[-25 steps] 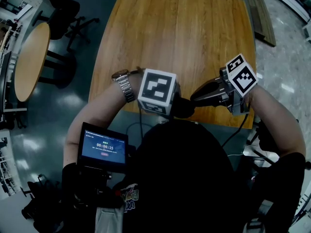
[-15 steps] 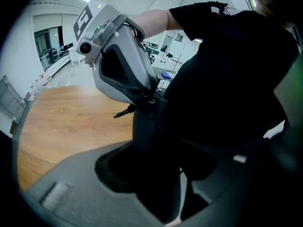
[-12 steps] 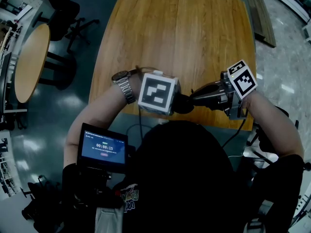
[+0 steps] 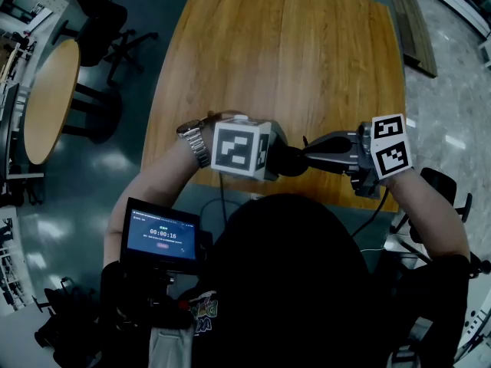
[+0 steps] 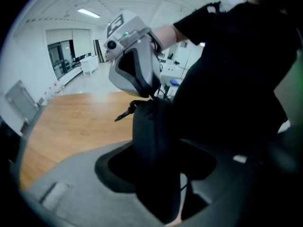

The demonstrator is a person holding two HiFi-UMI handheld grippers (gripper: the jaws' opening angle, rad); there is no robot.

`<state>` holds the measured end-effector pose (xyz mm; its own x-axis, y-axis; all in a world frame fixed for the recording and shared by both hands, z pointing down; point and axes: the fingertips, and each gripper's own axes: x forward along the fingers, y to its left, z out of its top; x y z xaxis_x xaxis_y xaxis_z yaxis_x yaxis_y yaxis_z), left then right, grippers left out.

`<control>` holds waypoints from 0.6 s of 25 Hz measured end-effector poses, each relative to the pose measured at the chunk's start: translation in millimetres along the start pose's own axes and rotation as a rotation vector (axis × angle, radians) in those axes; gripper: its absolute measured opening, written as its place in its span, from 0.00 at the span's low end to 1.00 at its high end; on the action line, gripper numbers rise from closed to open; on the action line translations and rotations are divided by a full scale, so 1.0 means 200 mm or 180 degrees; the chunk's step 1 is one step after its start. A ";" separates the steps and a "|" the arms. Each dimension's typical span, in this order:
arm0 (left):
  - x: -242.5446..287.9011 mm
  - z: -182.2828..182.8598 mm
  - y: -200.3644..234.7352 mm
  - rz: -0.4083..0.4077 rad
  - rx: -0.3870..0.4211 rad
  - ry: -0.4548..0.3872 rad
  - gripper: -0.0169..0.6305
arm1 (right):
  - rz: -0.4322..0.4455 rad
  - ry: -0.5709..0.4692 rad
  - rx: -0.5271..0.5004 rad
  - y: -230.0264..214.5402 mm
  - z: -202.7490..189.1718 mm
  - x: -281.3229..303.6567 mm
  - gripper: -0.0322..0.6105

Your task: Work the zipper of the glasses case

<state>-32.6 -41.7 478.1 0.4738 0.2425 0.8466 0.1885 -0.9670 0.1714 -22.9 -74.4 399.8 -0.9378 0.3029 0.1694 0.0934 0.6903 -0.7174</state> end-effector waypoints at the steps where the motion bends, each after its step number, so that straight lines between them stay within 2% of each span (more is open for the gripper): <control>1: -0.01 0.03 -0.04 -0.0181 -0.0113 -0.0185 0.41 | -0.0064 0.0127 -0.0398 0.04 0.01 0.00 0.06; 3: -0.04 0.10 -0.15 -0.0693 -0.0368 -0.0611 0.41 | -0.0095 0.0379 -0.1130 0.12 0.02 0.00 0.06; 4: -0.07 0.14 -0.20 -0.0993 -0.0512 -0.0884 0.41 | -0.0058 0.0434 -0.1392 0.16 0.03 0.00 0.06; 6: -0.18 0.26 -0.26 -0.1586 -0.0805 -0.1577 0.42 | 0.0031 0.0305 -0.1594 0.22 0.11 -0.02 0.06; 8: -0.33 0.37 -0.28 -0.2040 -0.1021 -0.2224 0.42 | 0.0052 0.0004 -0.1529 0.24 0.22 -0.04 0.05; 10: -0.41 0.43 -0.28 -0.2212 -0.1056 -0.2547 0.43 | 0.0026 -0.0191 -0.1471 0.24 0.30 -0.04 0.05; 15: -0.48 0.53 -0.28 -0.2393 -0.0966 -0.2854 0.49 | -0.0044 -0.0289 -0.1450 0.22 0.32 -0.03 0.05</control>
<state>2.1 -2.8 333.9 0.7835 0.6042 -0.1453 0.5207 -0.5108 0.6840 -35.0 -88.8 324.1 -0.9636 0.2469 0.1023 0.1989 0.9183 -0.3422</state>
